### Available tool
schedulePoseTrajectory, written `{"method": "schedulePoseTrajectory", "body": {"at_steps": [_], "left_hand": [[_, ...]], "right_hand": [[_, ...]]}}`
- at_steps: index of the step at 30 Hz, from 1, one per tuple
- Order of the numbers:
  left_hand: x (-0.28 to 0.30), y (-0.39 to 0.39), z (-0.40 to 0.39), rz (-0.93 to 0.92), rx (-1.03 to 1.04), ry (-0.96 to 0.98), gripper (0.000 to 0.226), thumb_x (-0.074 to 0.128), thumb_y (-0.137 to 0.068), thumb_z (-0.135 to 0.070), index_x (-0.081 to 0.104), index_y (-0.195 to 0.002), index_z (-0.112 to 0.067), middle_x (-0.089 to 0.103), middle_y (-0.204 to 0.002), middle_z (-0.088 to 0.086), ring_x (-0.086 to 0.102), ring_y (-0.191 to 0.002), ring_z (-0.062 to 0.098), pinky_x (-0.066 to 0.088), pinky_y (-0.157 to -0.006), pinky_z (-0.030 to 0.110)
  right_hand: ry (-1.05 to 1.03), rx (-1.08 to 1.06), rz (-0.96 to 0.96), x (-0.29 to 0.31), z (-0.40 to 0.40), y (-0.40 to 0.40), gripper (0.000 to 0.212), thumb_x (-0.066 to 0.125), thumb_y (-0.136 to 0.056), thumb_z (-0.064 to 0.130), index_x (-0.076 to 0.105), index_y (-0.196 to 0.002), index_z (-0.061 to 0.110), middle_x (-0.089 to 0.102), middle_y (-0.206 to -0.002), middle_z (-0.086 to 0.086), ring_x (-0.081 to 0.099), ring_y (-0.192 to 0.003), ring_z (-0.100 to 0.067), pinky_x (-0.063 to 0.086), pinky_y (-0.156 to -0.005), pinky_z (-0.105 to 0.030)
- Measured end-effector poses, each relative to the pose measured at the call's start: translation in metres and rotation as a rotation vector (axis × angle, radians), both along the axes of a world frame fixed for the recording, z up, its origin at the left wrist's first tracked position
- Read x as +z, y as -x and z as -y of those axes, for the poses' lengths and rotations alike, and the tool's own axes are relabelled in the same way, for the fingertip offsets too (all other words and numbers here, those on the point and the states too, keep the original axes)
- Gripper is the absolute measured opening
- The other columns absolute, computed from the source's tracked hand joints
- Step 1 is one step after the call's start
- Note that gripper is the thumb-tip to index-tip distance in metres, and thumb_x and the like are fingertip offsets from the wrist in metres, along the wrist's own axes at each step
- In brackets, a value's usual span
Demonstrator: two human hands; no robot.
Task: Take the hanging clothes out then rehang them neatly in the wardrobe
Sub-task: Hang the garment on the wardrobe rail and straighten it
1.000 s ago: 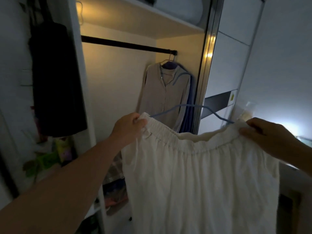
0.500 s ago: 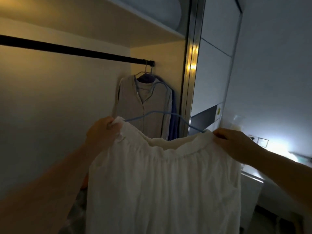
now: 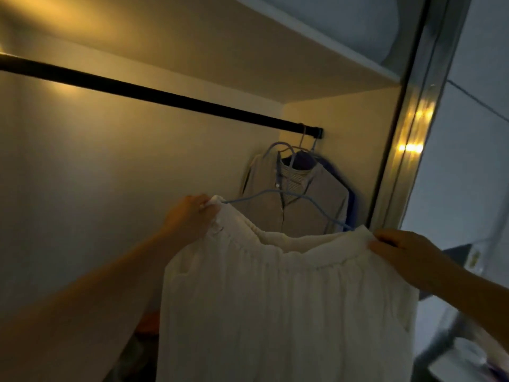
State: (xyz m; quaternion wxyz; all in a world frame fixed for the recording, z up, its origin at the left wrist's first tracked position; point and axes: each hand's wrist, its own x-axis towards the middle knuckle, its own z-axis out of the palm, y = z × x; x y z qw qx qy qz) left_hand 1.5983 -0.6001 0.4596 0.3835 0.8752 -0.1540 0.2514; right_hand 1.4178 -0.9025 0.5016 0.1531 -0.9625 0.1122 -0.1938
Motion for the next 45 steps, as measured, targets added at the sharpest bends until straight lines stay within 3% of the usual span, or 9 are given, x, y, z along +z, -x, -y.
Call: {"method": "schedulePoseTrajectory", "body": {"at_steps": [2,4,8,17,22,26,29,35,45], "left_hand": [[0.007,-0.015,0.008,-0.01,0.07,0.011,0.035,0.046,-0.086,-0.046,0.057,-0.074,-0.015,0.066,-0.089,0.017,0.064,-0.085,0.034,0.05,-0.073,0.038],[0.016,-0.03,0.012,-0.021,0.118,0.031,0.036,0.04,-0.079,-0.054,0.051,-0.065,-0.023,0.066,-0.091,0.015,0.065,-0.086,0.033,0.052,-0.078,0.042],[0.036,-0.065,0.017,-0.044,0.144,-0.006,0.04,0.039,-0.084,-0.052,0.061,-0.085,-0.018,0.063,-0.095,0.012,0.062,-0.089,0.031,0.043,-0.069,0.03],[0.073,-0.159,0.03,0.021,0.081,0.037,0.024,0.053,-0.091,-0.027,0.062,-0.1,-0.007,0.062,-0.106,0.016,0.059,-0.098,0.036,0.04,-0.069,0.031],[0.093,-0.216,0.036,-0.013,0.028,0.12,0.024,0.055,-0.089,-0.03,0.063,-0.09,-0.008,0.063,-0.092,0.017,0.061,-0.089,0.034,0.037,-0.065,0.027],[0.103,-0.249,0.05,-0.014,-0.083,0.182,0.025,0.057,-0.086,-0.03,0.06,-0.08,-0.006,0.061,-0.097,0.032,0.059,-0.096,0.044,0.052,-0.077,0.043],[0.104,-0.263,0.057,-0.015,-0.037,0.15,0.026,0.051,-0.091,-0.03,0.063,-0.097,-0.007,0.062,-0.107,0.025,0.058,-0.099,0.04,0.047,-0.078,0.037],[0.104,-0.295,0.075,0.012,-0.048,0.133,0.027,0.049,-0.092,-0.03,0.062,-0.101,-0.008,0.062,-0.103,0.017,0.061,-0.096,0.035,0.045,-0.074,0.033],[0.087,-0.338,0.099,-0.014,-0.041,0.112,0.028,0.048,-0.093,-0.025,0.063,-0.106,-0.005,0.059,-0.111,0.028,0.057,-0.101,0.039,0.034,-0.069,0.029]], "right_hand": [[-0.01,0.036,0.048,0.009,0.011,-0.023,0.032,0.045,-0.095,0.025,0.063,-0.103,0.0,0.064,-0.103,-0.022,0.058,-0.087,-0.028,0.044,-0.081,-0.038],[-0.018,0.078,0.08,0.016,0.019,-0.045,0.029,0.045,-0.095,0.026,0.065,-0.096,0.005,0.064,-0.096,-0.019,0.055,-0.075,-0.021,0.041,-0.067,-0.031],[-0.076,0.116,0.152,0.029,0.028,-0.089,0.023,0.048,-0.094,0.025,0.063,-0.085,0.01,0.062,-0.085,-0.016,0.048,-0.066,-0.015,0.034,-0.059,-0.028],[-0.06,0.043,0.273,0.054,0.028,-0.171,0.022,0.046,-0.094,0.029,0.06,-0.078,0.022,0.053,-0.07,0.007,0.043,-0.063,-0.002,0.029,-0.055,-0.018],[-0.03,-0.027,0.284,0.068,0.027,-0.21,0.029,0.044,-0.094,0.032,0.061,-0.076,0.018,0.059,-0.076,-0.002,0.045,-0.066,-0.006,0.031,-0.057,-0.018],[-0.02,-0.077,0.332,0.073,0.032,-0.231,0.032,0.046,-0.093,0.03,0.065,-0.085,0.005,0.064,-0.084,-0.014,0.051,-0.069,-0.019,0.034,-0.058,-0.024],[-0.018,-0.102,0.354,0.075,0.034,-0.245,0.032,0.047,-0.093,0.028,0.064,-0.084,0.004,0.064,-0.084,-0.017,0.05,-0.067,-0.018,0.033,-0.057,-0.022],[0.026,-0.145,0.344,0.076,0.043,-0.27,0.031,0.045,-0.094,0.029,0.062,-0.081,0.007,0.061,-0.077,-0.012,0.047,-0.062,-0.012,0.03,-0.053,-0.022],[-0.007,-0.1,0.315,0.063,0.048,-0.298,0.037,0.045,-0.094,0.029,0.056,-0.074,0.0,0.056,-0.068,-0.015,0.048,-0.06,-0.017,0.034,-0.054,-0.026]]}}
